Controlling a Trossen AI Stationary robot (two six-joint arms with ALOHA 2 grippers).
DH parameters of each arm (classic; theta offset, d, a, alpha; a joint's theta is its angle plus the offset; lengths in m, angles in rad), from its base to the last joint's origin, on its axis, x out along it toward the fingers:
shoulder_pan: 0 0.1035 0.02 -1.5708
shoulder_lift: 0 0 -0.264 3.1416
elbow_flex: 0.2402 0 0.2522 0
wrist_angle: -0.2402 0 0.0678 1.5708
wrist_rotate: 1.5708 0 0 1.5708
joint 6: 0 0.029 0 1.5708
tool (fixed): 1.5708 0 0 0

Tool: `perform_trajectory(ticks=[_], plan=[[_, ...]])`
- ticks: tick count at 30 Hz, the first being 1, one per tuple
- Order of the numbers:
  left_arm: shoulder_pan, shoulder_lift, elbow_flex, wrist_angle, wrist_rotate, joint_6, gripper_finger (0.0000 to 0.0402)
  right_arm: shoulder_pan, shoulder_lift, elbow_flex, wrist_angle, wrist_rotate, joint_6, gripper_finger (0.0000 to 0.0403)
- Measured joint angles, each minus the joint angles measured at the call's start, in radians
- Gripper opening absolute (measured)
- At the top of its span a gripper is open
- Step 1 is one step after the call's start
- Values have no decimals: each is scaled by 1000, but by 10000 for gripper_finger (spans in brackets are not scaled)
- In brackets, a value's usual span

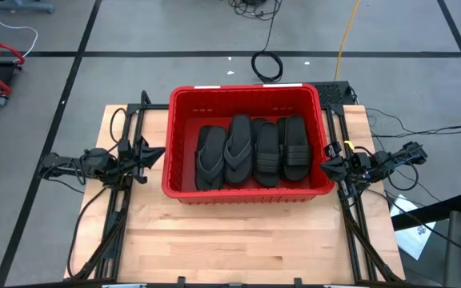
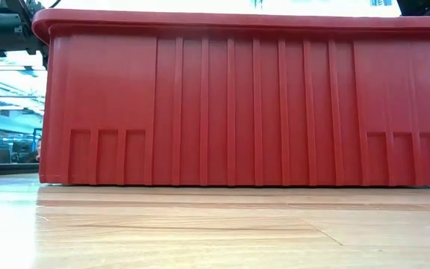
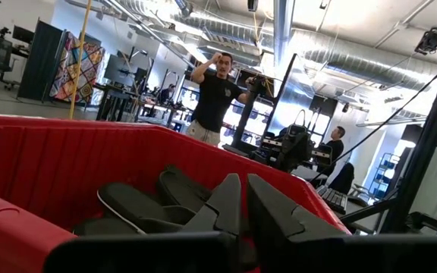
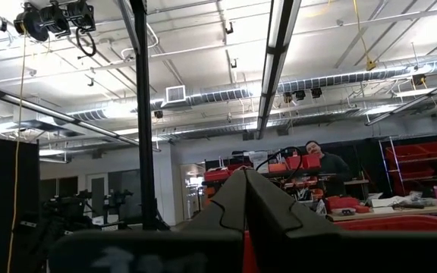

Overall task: Pick and place slides into bin
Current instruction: Return to Home Position

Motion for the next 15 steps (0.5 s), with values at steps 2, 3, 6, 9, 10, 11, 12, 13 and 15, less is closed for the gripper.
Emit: perform_trajectory(ticks=[2,3,6,9,10,11,12,13,15], plan=[[0,0,0,0,0,0,24,0,0,0,0,0,0,0],[0,0,0,0,0,0,26,0,0,0,0,0,0,0],[0,0,0,0,0,0,27,0,0,0,0,0,0,0],[0,0,0,0,0,0,23,0,0,0,0,0,0,0],[0,0,0,0,0,0,20,0,0,0,0,0,0,0],[0,0,0,0,0,0,18,0,0,0,0,0,0,0],[0,0,0,0,0,0,15,0,0,0,0,0,0,0],[0,0,0,0,0,0,12,0,0,0,0,0,0,0],[0,0,0,0,0,0,5,0,0,0,0,0,0,0]])
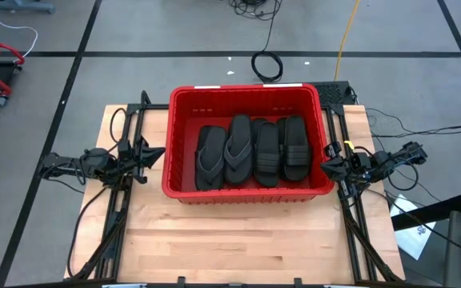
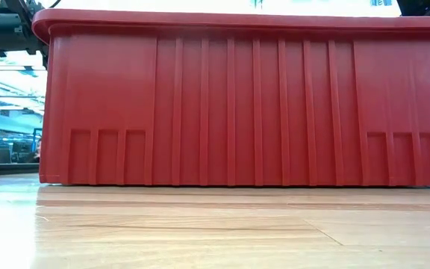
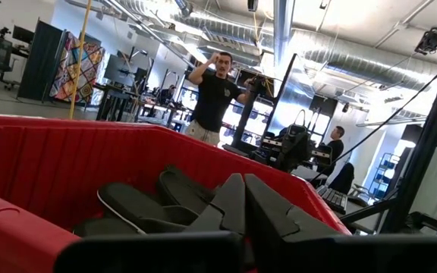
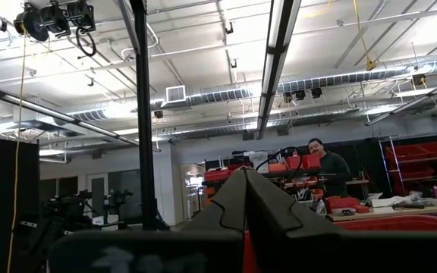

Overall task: Pick and place slides into bin
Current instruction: Return to Home Position

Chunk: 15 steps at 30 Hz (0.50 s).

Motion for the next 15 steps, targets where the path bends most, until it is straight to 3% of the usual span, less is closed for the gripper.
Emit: perform_trajectory(ticks=[15], plan=[[0,0,0,0,0,0,28,0,0,0,0,0,0,0]])
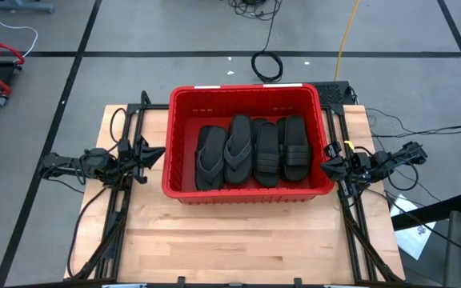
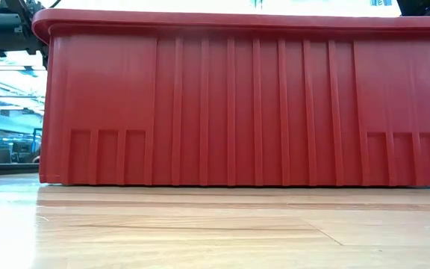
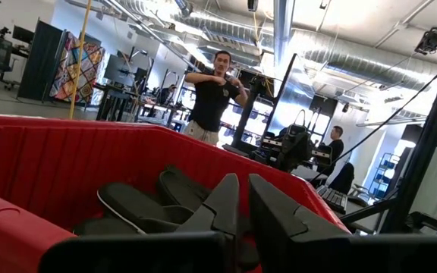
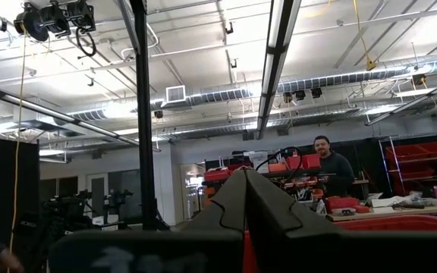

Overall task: Pick and place slides into bin
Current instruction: Return to Home Position

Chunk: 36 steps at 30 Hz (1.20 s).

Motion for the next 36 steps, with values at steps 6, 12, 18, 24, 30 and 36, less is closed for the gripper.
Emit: perform_trajectory(ticks=[6,12,18,24,30,36], plan=[[0,0,0,0,0,0,17,0,0,0,0,0,0,0],[0,0,0,0,0,0,1,0,0,0,0,0,0,0],[0,0,0,0,0,0,17,0,0,0,0,0,0,0],[0,0,0,0,0,0,28,0,0,0,0,0,0,0],[0,0,0,0,0,0,18,0,0,0,0,0,0,0],[0,0,0,0,0,0,2,0,0,0,0,0,0,0]])
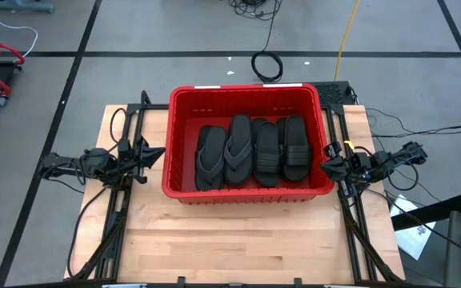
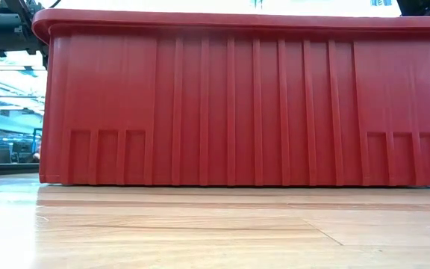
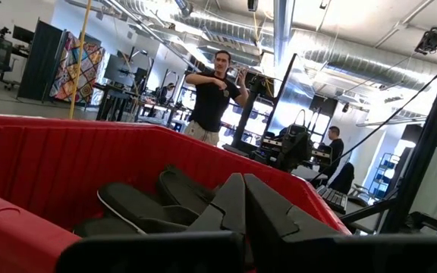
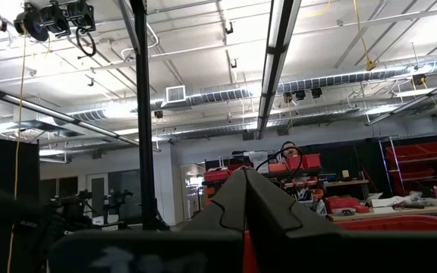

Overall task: Pick and place slides into bin
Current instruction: Return to Home Position

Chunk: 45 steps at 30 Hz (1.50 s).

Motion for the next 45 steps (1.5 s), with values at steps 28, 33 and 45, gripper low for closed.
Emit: perform_trajectory(ticks=[28,33,45], plan=[[0,0,0,0,0,0,9,0,0,0,0,0,0,0],[0,0,0,0,0,0,24,0,0,0,0,0,0,0],[0,0,0,0,0,0,10,0,0,0,0,0,0,0]])
